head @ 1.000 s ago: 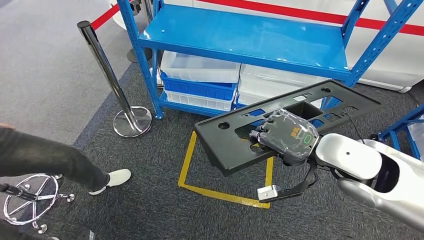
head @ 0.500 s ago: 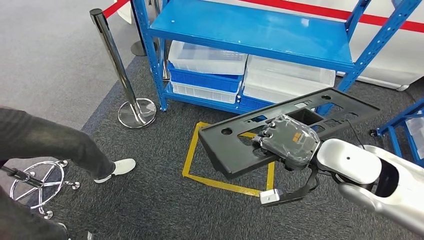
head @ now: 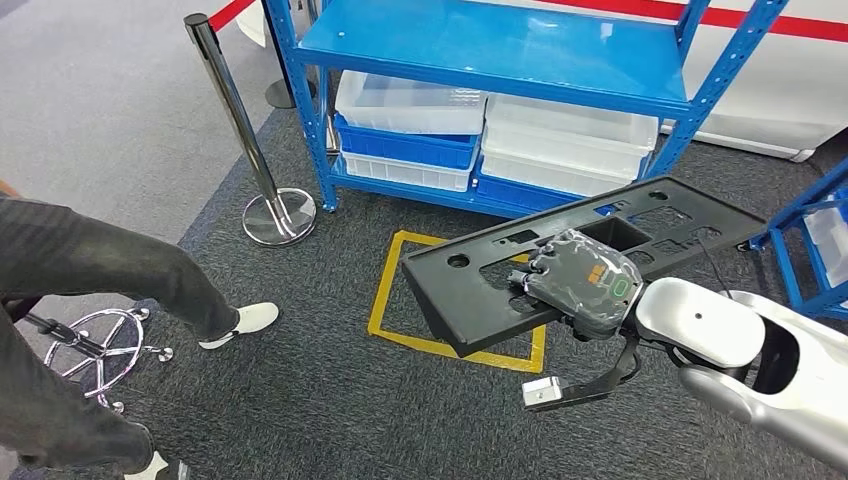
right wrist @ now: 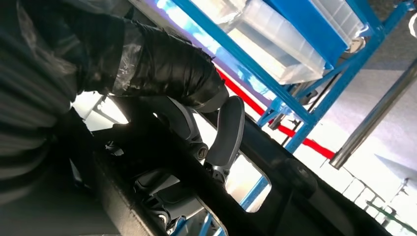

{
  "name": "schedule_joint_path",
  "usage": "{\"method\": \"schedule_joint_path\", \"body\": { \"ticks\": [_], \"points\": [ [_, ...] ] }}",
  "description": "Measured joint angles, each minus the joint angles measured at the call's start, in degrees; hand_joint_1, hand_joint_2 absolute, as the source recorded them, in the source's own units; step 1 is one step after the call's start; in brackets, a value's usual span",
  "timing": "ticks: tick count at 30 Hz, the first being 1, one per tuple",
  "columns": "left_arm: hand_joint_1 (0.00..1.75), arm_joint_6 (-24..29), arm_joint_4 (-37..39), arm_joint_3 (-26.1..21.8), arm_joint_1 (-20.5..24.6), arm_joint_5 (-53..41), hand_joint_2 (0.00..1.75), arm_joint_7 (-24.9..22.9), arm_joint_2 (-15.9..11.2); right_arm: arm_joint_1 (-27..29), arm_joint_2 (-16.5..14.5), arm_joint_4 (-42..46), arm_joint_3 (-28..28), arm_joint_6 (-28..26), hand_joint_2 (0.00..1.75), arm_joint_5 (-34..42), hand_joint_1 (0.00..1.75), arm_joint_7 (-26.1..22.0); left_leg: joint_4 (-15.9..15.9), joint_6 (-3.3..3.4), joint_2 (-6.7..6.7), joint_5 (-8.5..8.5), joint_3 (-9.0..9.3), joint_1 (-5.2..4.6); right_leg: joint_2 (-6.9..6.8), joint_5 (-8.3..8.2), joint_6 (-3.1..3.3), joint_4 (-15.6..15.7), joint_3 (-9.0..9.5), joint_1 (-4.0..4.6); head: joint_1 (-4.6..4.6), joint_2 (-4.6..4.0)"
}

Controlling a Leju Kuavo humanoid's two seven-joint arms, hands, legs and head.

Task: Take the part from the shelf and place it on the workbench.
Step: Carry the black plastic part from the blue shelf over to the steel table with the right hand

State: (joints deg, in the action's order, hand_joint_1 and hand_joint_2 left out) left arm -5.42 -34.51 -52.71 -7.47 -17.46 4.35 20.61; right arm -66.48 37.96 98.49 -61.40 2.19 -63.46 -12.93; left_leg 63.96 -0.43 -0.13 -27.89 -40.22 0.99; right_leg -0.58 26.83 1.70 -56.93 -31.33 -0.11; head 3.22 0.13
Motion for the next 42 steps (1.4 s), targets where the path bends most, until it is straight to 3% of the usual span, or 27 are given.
{"method": "schedule_joint_path", "body": {
  "ticks": [2,3,4,6,8,9,12,13,15,17,18,20,22,24,25,27,28,29,32,33,34,36,37,38,40,41,42],
  "points": [
    [0.0,0.0,0.0,0.0,0.0,0.0,1.75,0.0,-0.1,0.2,0.1,0.0,0.0,-0.1,1.75,0.0,1.75,0.0,7.2,-0.29,0.02,-4.59,-1.2,0.05,-0.07,-0.9,0.2,-0.8,-1.88,-0.02,0.11,0.01],
    [0.0,0.0,0.0,0.0,0.0,0.0,1.75,0.0,-0.1,0.3,0.1,0.0,0.0,-0.1,1.75,0.0,1.75,0.0,9.9,-0.44,0.03,-4.95,-1.21,0.06,-0.11,-1.27,0.16,-1.4,-2.91,-0.03,0.1,0.01],
    [0.0,0.0,0.0,0.0,0.0,0.0,1.75,0.0,-0.1,0.4,0.1,0.0,0.0,-0.1,1.75,0.0,1.75,0.0,11.0,-0.55,0.04,-4.04,-0.53,0.09,-0.14,-1.61,0.06,-2.1,-4.01,-0.06,0.1,0.01],
    [0.0,0.0,0.0,0.0,0.0,0.0,1.75,0.0,-0.1,0.4,0.1,0.0,0.0,-0.1,1.75,0.0,1.75,0.0,7.7,-0.56,0.05,-1.34,3.32,0.14,-0.1,-2.28,-0.33,-3.5,-6.22,-0.16,0.11,0.01],
    [0.0,0.0,0.0,0.0,0.2,0.0,1.75,0.0,-0.2,0.5,0.2,0.0,0.0,-0.1,1.75,0.0,1.75,0.0,0.8,-0.23,-0.03,-1.89,8.3,-0.01,0.0,-3.01,-0.98,-4.5,-7.86,-0.11,0.1,0.01],
    [0.0,0.0,0.0,0.0,0.2,0.0,1.75,0.0,-0.2,0.5,0.3,0.0,0.0,-0.1,1.75,0.0,1.75,0.0,-1.7,0.01,-0.12,-2.77,9.71,-0.12,0.0,-3.49,-1.31,-4.7,-8.26,-0.07,0.08,0.01],
    [0.0,0.0,0.0,0.0,0.2,0.0,1.75,0.0,-0.1,0.5,0.5,0.0,0.0,-0.1,1.75,0.0,1.75,0.0,-3.8,1.12,-0.11,-2.03,9.46,-0.28,0.03,-4.99,-2.27,-4.3,-8.79,-0.17,0.07,0.01],
    [0.0,0.0,0.0,0.0,0.3,0.0,1.75,0.0,-0.1,0.6,0.7,0.0,0.0,-0.2,1.75,0.0,1.75,-0.1,-4.0,1.68,0.02,-1.22,8.89,-0.21,0.14,-4.16,-2.59,-4.7,-9.17,-0.28,0.03,0.01],
    [0.0,0.0,0.0,0.0,0.3,0.0,1.75,0.0,0.0,0.6,0.9,0.0,0.0,-0.2,1.75,0.0,1.75,-0.1,-4.4,2.59,0.35,0.54,7.36,-0.01,0.38,0.84,-3.18,-8.0,-10.19,-0.57,-0.15,0.01],
    [0.0,0.0,0.0,-0.1,0.3,0.0,1.75,0.0,0.0,0.6,1.1,0.0,0.0,-0.2,1.75,0.0,1.75,-0.1,-4.3,2.85,0.51,2.24,5.23,-0.04,0.46,6.31,-3.73,-14.6,-10.94,-0.75,-0.25,0.0],
    [0.0,0.0,0.0,-0.1,0.4,0.0,1.75,0.0,0.0,0.7,1.1,0.0,0.0,-0.2,1.75,0.0,1.75,-0.1,-4.2,2.81,0.59,3.07,4.13,-0.06,0.46,7.13,-3.91,-17.6,-10.85,-0.8,-0.25,0.0],
    [0.0,0.0,0.0,-0.1,0.4,0.1,1.75,-0.1,0.0,0.7,1.1,0.0,0.0,-0.1,1.75,0.0,1.75,-0.1,-4.1,2.61,0.7,4.68,1.92,-0.06,0.46,4.76,-3.99,-19.3,-8.63,-0.83,-0.24,0.0],
    [0.0,0.0,0.0,-0.1,0.5,0.1,1.75,-0.2,0.0,0.5,1.0,0.0,0.0,0.0,1.75,0.0,1.75,-0.1,-4.0,2.29,0.69,6.23,0.21,-0.08,0.55,2.65,-3.64,-13.6,-2.66,-0.78,-0.22,0.01],
    [0.0,-0.1,0.0,-0.1,0.6,0.1,1.75,-0.3,0.1,0.2,0.7,0.0,0.1,0.1,1.75,-0.1,1.75,-0.1,-4.3,1.77,0.58,7.8,-0.66,-0.17,0.63,4.7,-3.11,-4.3,4.01,-0.4,-0.18,0.01],
    [0.0,-0.1,0.0,-0.1,0.7,0.0,1.75,-0.3,0.0,0.0,0.6,-0.1,0.2,0.2,1.75,-0.1,1.75,-0.1,-4.7,1.46,0.54,8.7,-0.82,-0.16,0.63,5.77,-2.86,-1.3,5.74,-0.15,-0.23,0.01],
    [0.0,0.0,0.0,-0.2,0.6,-0.5,1.75,-0.6,0.0,-0.3,0.2,-0.2,0.3,0.3,1.75,-0.2,1.75,-0.1,-5.9,0.76,0.46,10.52,-1.1,-0.07,0.43,5.11,-2.25,0.6,5.45,-0.04,-0.28,0.0],
    [0.0,0.1,0.0,-0.3,0.5,-0.7,1.75,-0.7,0.0,-0.3,0.0,-0.2,0.2,0.3,1.75,-0.2,1.75,-0.1,-5.9,0.49,0.37,10.02,-1.46,-0.04,0.29,4.14,-1.76,0.8,4.71,-0.13,-0.31,0.0],
    [0.0,0.2,0.0,-0.3,0.5,-0.9,1.75,-0.8,0.0,-0.3,-0.2,-0.3,0.1,0.4,1.75,-0.2,1.75,0.0,-4.9,0.29,0.28,8.13,-2.01,-0.03,0.11,3.14,-1.19,1.1,3.81,-0.24,-0.22,-0.01],
    [0.0,0.0,0.0,-0.5,0.4,-1.0,1.75,-0.8,-0.1,-0.3,-0.9,-0.5,-0.1,0.7,1.75,-0.1,1.75,0.1,4.8,0.0,0.19,-1.59,-3.84,0.05,-0.13,0.5,-0.27,1.1,0.57,-0.17,0.0,-0.01],
    [0.0,-0.1,0.0,-0.6,0.4,-0.9,1.75,-0.7,-0.1,-0.4,-1.0,-0.6,-0.1,0.7,1.75,-0.1,1.75,0.1,8.8,-0.1,0.19,-2.48,-4.18,0.05,-0.13,-0.27,-0.3,0.9,-0.51,-0.11,0.01,0.0],
    [0.0,-0.2,0.0,-0.6,0.5,-0.7,1.75,-0.5,-0.1,-0.4,-1.1,-0.7,-0.1,0.8,1.75,-0.1,1.75,0.2,12.1,-0.17,0.19,-1.12,-4.25,0.05,-0.14,-1.0,-0.37,0.8,-1.62,-0.05,0.01,0.01],
    [0.0,-0.5,0.0,-0.7,0.5,-0.4,1.75,-0.2,-0.2,-0.4,-1.3,-0.9,-0.2,0.8,1.75,-0.1,1.75,0.3,14.0,-0.08,0.19,3.73,-2.32,0.05,-0.15,-2.43,-0.64,0.1,-3.98,0.0,0.01,0.0],
    [0.0,-0.6,0.0,-0.7,0.5,-0.3,1.75,-0.2,-0.2,-0.4,-1.4,-0.9,-0.3,0.8,1.75,-0.1,1.75,0.3,11.9,0.13,0.18,4.58,0.2,0.04,-0.14,-2.98,-0.83,-0.4,-5.02,0.0,0.03,0.0],
    [0.0,-0.6,0.0,-0.8,0.6,-0.3,1.75,-0.2,-0.2,-0.4,-1.5,-1.0,-0.4,0.9,1.75,-0.1,1.75,0.4,7.3,0.34,0.17,3.41,4.08,-0.05,-0.12,-3.35,-1.03,-1.0,-5.82,0.07,0.06,0.0],
    [0.0,-0.6,0.0,-0.9,0.8,-0.3,1.75,-0.2,-0.2,-0.5,-1.7,-1.1,-0.4,0.9,1.75,-0.2,1.75,0.7,-2.2,0.78,0.17,-1.65,10.8,-0.23,-0.13,-3.96,-1.57,-2.0,-6.83,0.24,0.04,0.0],
    [0.0,-0.6,0.0,-1.0,0.8,-0.4,1.75,-0.2,-0.2,-0.6,-1.8,-1.2,-0.4,0.9,1.75,-0.3,1.75,0.9,-5.2,1.04,0.17,-3.27,12.52,-0.32,-0.17,-4.32,-1.9,-2.3,-7.16,0.33,0.02,0.0],
    [0.0,-0.7,0.0,-1.1,0.9,-0.4,1.75,-0.1,-0.2,-0.6,-1.9,-1.3,-0.5,0.9,1.75,-0.5,1.75,1.0,-6.2,1.47,0.18,-3.78,12.69,-0.24,-0.21,-4.69,-2.25,-2.4,-7.46,0.3,-0.01,0.0]
  ]
}}
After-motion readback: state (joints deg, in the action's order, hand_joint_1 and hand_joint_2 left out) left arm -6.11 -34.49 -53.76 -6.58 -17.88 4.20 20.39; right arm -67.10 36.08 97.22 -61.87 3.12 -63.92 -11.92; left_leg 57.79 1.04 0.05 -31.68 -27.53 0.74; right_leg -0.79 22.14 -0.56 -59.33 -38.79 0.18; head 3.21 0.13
